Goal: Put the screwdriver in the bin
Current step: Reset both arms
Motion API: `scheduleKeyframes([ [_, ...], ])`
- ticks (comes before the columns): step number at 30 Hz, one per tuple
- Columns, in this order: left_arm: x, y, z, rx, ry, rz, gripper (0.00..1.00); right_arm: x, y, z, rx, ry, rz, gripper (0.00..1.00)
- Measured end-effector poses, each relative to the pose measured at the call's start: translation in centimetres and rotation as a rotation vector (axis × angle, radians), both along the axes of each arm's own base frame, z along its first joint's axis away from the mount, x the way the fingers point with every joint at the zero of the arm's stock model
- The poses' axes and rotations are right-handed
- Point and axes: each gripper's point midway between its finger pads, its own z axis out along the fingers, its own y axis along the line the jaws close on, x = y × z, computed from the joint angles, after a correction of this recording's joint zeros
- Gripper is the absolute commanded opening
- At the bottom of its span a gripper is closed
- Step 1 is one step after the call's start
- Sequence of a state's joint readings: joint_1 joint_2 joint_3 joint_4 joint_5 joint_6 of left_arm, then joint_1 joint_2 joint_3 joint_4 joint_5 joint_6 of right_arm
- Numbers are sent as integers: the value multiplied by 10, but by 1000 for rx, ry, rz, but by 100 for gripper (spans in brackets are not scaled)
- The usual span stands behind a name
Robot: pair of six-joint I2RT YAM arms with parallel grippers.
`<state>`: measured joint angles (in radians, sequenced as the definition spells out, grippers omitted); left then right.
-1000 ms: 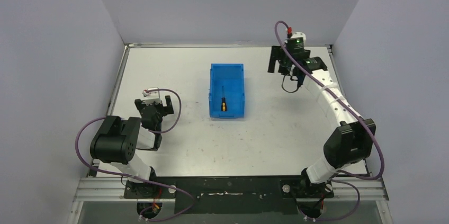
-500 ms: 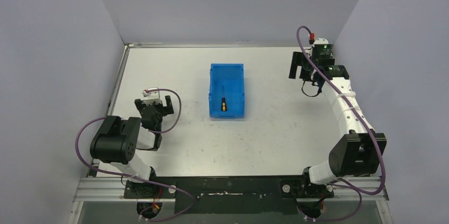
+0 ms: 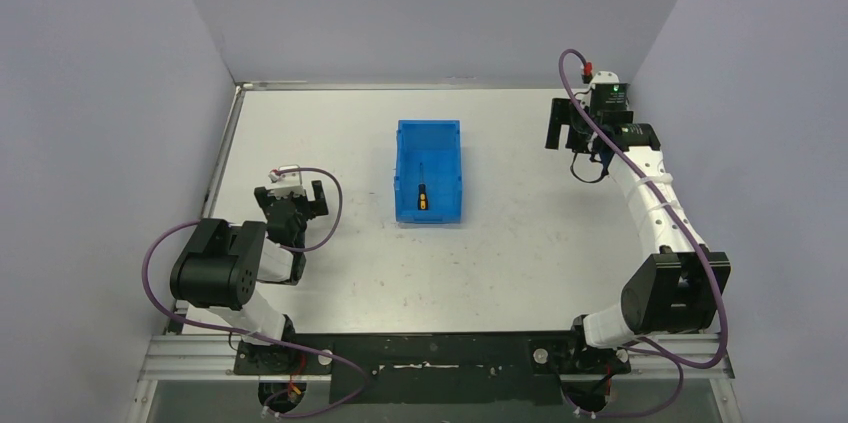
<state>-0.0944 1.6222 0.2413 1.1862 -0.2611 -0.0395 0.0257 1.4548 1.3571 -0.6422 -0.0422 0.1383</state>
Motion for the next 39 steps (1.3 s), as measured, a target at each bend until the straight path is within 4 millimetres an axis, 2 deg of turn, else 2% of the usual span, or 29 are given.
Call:
scheduleKeyframes([
  [16,0,0,0,0,0,0,97,0,3,1,11,-3,11,100],
  [24,0,0,0,0,0,0,97,0,3,9,10,-38,17,100],
  [31,0,0,0,0,0,0,97,-8,3,7,4,-88,32,100],
  [39,0,0,0,0,0,0,97,3,0,12,-25,-136,36,100],
])
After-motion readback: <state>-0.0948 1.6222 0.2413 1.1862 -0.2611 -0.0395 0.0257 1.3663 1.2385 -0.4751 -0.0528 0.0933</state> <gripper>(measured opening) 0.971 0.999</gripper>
